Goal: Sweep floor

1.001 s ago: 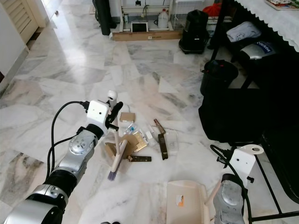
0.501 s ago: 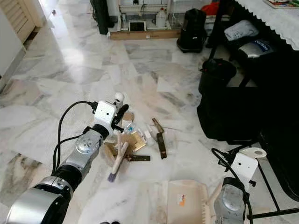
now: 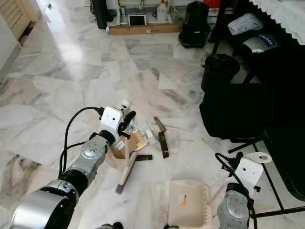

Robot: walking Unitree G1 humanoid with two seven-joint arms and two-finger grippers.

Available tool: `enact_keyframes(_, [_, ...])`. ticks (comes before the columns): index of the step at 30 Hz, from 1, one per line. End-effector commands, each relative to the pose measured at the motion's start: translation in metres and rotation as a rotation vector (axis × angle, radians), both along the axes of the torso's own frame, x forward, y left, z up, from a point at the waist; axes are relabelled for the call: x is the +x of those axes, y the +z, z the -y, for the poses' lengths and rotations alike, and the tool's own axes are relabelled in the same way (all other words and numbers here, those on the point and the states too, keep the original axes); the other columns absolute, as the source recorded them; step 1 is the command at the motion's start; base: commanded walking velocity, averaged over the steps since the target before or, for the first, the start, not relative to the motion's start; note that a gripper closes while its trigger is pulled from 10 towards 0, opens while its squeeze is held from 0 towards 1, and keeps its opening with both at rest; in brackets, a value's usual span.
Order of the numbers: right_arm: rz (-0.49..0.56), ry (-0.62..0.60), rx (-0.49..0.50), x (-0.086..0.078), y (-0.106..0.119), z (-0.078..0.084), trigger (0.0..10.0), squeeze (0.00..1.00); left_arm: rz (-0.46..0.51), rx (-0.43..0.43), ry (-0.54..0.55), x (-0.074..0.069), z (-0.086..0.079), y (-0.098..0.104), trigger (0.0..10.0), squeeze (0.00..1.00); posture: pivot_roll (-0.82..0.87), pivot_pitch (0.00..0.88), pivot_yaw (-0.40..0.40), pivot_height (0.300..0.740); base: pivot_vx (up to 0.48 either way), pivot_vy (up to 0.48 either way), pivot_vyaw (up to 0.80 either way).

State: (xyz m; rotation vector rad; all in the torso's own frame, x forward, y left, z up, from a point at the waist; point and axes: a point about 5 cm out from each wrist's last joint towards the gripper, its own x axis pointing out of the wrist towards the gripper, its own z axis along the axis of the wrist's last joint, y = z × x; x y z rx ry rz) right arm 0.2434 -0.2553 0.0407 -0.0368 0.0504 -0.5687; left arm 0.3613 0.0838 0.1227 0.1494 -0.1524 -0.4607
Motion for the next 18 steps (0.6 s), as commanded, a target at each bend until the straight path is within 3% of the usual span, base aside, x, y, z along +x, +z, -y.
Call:
enact_keyframes(1, [-0.018,-0.003,0.003,-0.002,-0.002,0.0,10.0,0.0,-0.021,-0.037,-0.042,0.001,-0.001,0.002,10.0,0.0,-0.05,0.191,-0.004,0.74,0.0,0.0,0.0])
enact_keyframes(6, [-0.021,0.004,0.008,0.0,-0.003,-0.001,10.0,0.0,0.024,-0.095,-0.099,0.002,-0.014,0.016,10.0,0.0,-0.04,0.186,-0.003,0.74,0.0,0.0,0.0])
enact_keyframes(10, [-0.023,0.008,0.011,0.001,-0.003,-0.002,10.0,0.0,0.087,-0.08,-0.108,0.002,-0.021,0.027,10.0,0.0,-0.02,0.184,-0.003,0.74,0.0,0.0,0.0])
enact_keyframes(13, [-0.019,0.022,0.017,0.004,-0.003,-0.007,10.0,0.0,0.221,-0.072,-0.058,0.003,-0.033,0.052,10.0,0.0,-0.01,0.179,-0.003,0.74,0.0,0.0,0.0])
enact_keyframes(18, [-0.009,0.028,0.017,0.004,-0.002,-0.008,10.0,0.0,0.26,-0.063,-0.028,-0.001,-0.033,0.052,10.0,0.0,-0.01,0.17,0.0,0.74,0.0,0.0,0.0])
